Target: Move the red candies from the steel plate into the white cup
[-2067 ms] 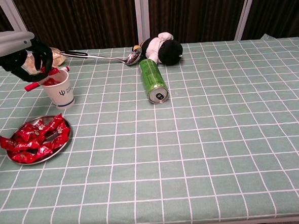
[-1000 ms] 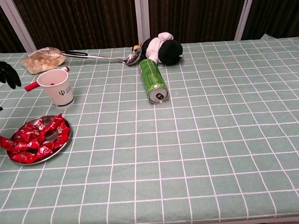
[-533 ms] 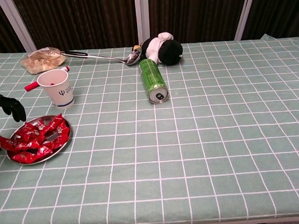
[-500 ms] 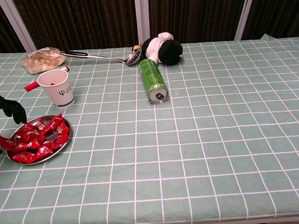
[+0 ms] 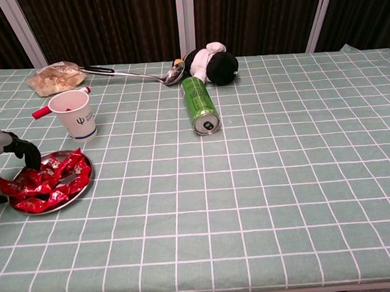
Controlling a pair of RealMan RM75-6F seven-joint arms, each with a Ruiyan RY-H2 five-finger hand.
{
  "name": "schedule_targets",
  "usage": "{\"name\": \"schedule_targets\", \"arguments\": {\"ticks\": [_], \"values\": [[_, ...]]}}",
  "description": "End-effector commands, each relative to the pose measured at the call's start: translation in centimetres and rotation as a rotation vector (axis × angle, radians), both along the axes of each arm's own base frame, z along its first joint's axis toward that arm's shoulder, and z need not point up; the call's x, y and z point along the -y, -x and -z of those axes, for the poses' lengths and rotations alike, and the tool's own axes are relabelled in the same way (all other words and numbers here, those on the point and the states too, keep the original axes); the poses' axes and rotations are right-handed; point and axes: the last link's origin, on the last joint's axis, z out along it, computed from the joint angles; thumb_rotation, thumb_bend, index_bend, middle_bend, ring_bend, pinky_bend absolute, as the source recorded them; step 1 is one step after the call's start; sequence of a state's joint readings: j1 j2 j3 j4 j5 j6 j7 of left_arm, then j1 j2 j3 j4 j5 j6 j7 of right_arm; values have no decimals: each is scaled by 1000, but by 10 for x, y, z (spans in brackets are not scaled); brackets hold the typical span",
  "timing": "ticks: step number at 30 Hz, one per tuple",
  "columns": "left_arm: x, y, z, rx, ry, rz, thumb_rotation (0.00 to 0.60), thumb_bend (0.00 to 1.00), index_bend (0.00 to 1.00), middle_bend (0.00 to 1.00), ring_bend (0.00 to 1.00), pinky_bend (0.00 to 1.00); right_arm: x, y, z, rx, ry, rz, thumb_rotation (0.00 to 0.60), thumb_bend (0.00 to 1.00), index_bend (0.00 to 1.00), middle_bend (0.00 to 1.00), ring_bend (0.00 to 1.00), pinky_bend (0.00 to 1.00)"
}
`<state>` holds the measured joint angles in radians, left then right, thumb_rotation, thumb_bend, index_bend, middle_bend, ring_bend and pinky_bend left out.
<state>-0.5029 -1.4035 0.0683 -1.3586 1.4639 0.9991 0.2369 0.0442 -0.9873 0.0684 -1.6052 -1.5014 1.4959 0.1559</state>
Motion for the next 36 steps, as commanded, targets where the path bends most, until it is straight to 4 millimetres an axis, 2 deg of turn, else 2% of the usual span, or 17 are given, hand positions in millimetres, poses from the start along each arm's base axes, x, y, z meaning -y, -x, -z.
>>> {"name": "schedule_targets", "arguments": {"ticks": [1,16,23,30,36], "values": [[-4,-5,2,17,3,15,600,223,424,441,335,538,0,0,0,-1,0,-1,600,197,17,59,0,119],[-14,-9,14,13,37,24,600,224,429,441,335,538,-1,0,0,-2,1,6,600,197,17,59,0,120],[-18,-10,20,31,44,15,600,236,465,453,338,542,-1,0,-2,-4,3,8,600,197,17,59,0,120],[-21,-7,24,67,40,11,600,288,542,507,405,626,-1,1,-2,-4,3,10,600,198,17,59,0,121],[-23,-5,26,81,39,12,600,306,559,535,437,663,-1,1,-2,-5,2,11,600,198,17,59,0,121]]}}
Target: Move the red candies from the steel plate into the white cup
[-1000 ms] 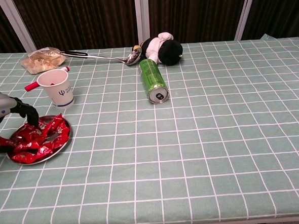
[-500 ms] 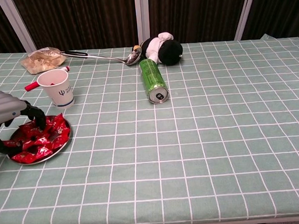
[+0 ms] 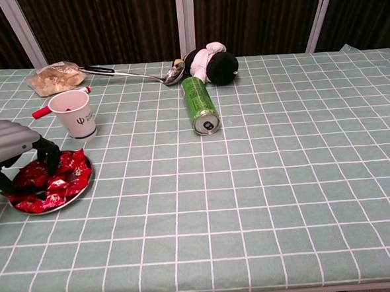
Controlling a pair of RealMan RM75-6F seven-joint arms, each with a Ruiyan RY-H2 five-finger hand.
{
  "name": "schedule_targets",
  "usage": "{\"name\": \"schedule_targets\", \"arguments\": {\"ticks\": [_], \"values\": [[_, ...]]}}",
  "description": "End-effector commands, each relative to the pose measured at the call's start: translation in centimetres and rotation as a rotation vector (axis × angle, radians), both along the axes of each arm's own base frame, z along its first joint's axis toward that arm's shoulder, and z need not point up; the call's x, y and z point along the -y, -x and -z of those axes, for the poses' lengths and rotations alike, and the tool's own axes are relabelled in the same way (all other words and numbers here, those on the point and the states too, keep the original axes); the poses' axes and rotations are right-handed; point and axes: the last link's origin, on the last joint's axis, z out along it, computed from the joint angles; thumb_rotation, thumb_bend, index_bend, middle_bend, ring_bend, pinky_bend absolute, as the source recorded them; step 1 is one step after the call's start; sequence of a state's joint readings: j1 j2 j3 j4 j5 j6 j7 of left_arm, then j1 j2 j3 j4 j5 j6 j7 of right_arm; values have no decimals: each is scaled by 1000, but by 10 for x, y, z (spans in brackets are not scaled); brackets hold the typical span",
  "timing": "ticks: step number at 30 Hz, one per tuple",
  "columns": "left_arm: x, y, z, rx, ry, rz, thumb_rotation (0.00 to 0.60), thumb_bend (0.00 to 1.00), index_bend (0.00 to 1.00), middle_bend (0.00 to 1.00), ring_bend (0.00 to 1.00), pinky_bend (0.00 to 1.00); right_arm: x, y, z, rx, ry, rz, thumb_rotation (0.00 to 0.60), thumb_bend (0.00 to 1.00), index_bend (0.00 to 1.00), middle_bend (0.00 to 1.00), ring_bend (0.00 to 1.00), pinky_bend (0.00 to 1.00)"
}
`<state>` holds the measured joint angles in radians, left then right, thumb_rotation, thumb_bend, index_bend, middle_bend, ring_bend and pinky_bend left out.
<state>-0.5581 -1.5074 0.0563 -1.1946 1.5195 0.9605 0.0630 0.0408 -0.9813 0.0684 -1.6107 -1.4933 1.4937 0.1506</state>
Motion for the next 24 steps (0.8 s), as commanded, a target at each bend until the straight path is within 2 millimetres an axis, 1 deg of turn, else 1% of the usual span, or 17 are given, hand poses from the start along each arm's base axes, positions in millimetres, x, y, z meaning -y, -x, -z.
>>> {"name": "schedule_targets", "arguments": {"ticks": [1,6,16,24], "values": [[-1,0,1,11,-2,5,600,309,567,544,446,673,0,0,0,0,0,0,600,197,17,59,0,121],[-3,2,4,23,0,9,600,353,602,583,489,729,1,0,-1,0,0,2,600,197,17,59,0,124],[-6,5,5,59,0,3,600,422,650,645,565,790,0,0,-2,0,3,1,600,197,17,59,0,124],[-8,0,-5,115,-34,23,600,446,667,669,587,814,-1,-1,-3,-1,7,-6,600,197,17,59,0,125]]}}
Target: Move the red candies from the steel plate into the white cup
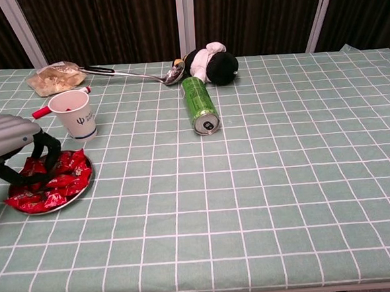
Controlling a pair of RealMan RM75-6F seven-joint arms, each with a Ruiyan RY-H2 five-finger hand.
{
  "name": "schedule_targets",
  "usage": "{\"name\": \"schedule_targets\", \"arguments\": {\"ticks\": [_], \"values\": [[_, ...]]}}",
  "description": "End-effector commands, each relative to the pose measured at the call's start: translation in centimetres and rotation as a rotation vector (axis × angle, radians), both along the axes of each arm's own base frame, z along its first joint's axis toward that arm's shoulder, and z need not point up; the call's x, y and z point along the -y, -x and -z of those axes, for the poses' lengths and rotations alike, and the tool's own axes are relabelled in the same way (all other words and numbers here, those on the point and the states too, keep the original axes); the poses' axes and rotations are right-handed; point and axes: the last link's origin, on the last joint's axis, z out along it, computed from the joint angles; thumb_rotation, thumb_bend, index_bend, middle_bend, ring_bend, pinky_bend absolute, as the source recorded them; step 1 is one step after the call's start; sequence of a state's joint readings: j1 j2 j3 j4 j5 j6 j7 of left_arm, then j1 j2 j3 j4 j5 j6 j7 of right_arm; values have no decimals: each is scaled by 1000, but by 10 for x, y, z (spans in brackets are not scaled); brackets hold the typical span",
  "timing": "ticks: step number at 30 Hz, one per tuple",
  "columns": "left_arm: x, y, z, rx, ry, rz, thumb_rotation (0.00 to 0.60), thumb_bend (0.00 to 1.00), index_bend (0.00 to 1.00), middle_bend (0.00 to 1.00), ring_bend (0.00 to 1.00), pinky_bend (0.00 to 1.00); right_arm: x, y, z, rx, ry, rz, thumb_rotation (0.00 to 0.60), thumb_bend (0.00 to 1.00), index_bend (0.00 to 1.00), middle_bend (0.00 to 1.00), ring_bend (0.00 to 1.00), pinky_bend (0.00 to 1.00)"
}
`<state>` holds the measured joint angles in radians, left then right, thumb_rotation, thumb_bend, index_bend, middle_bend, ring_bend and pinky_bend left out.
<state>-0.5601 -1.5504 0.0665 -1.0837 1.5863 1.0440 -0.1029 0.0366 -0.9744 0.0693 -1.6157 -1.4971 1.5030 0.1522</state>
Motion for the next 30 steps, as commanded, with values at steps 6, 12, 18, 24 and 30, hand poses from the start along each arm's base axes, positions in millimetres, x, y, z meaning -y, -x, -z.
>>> {"name": "schedule_targets", "arguments": {"ticks": [6,12,18,24,30], "values": [[-10,-17,-28,94,-62,14,600,447,667,671,588,816,0,-1,-2,-2,5,-3,600,197,17,59,0,125],[-35,-40,-57,170,-124,26,600,446,666,671,588,816,0,0,-3,-4,10,-4,600,197,17,59,0,125],[-64,-59,-62,207,-126,20,600,446,665,671,588,816,1,0,-4,-4,14,-4,600,197,17,59,0,124],[-90,-67,-51,180,-125,5,600,446,662,671,587,814,1,2,-6,-6,19,1,600,197,17,59,0,125],[-99,-59,-38,131,-119,-20,600,445,637,665,570,798,0,4,-6,-6,20,13,600,197,17,59,0,125]]}}
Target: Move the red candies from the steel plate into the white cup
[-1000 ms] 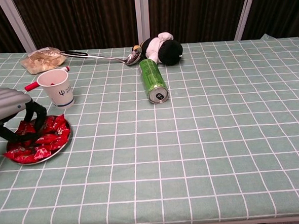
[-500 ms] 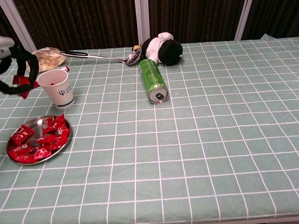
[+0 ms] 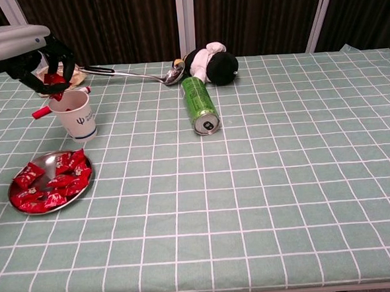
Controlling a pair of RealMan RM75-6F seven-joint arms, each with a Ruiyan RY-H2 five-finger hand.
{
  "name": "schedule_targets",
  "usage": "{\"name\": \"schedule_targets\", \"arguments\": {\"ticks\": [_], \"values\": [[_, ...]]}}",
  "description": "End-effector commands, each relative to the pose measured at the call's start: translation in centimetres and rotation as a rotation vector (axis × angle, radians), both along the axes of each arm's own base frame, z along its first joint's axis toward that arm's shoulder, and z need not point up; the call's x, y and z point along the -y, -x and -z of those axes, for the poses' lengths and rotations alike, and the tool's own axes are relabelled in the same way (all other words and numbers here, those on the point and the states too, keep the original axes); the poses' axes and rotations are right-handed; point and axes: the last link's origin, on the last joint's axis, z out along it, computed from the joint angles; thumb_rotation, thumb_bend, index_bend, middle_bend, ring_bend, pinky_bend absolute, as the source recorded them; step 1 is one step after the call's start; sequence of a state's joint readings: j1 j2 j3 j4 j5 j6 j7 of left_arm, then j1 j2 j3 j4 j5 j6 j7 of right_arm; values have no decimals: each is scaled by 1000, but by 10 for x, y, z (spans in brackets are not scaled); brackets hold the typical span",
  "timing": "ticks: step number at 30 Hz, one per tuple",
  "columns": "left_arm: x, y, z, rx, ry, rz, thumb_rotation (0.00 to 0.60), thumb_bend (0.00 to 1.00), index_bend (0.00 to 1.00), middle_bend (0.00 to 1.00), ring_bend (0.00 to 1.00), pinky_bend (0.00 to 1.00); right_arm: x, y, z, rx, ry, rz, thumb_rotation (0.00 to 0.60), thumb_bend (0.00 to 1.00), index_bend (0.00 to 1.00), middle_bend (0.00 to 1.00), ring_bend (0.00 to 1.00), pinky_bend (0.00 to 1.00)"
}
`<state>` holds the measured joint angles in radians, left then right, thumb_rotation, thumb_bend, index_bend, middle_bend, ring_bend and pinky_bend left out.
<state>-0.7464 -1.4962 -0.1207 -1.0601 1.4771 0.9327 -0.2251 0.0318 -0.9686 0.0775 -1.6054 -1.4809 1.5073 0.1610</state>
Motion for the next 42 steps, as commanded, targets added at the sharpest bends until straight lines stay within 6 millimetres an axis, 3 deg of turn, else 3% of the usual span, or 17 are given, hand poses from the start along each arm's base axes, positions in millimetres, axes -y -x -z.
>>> {"name": "schedule_targets", "arguments": {"ticks": [1,7,15,21,26,30,36,42], "values": [[-2,3,7,-11,9,-17,600,444,632,664,563,795,0,1,0,0,-1,2,600,197,17,60,0,125],[-1,8,9,-25,10,-29,600,430,598,615,476,736,2,1,2,1,-6,3,600,197,17,60,0,126],[1,9,10,-26,35,-47,600,416,473,495,352,640,0,1,2,1,-4,6,600,197,17,60,0,127],[1,8,8,-27,16,-41,600,406,434,464,325,594,1,1,1,3,-2,4,600,198,17,60,0,128],[1,8,-6,22,-55,-34,600,362,410,464,325,563,1,2,1,5,-1,0,600,198,17,60,0,129],[14,15,-22,53,-95,-36,600,343,410,464,325,560,2,2,1,7,0,-6,600,198,17,60,0,130],[53,26,-43,76,-122,-17,600,325,470,466,325,555,1,1,2,11,-4,-14,600,199,17,60,0,130],[93,29,-39,31,-54,9,600,315,499,474,326,555,2,-1,4,16,-10,-26,600,198,17,60,0,133]]}}
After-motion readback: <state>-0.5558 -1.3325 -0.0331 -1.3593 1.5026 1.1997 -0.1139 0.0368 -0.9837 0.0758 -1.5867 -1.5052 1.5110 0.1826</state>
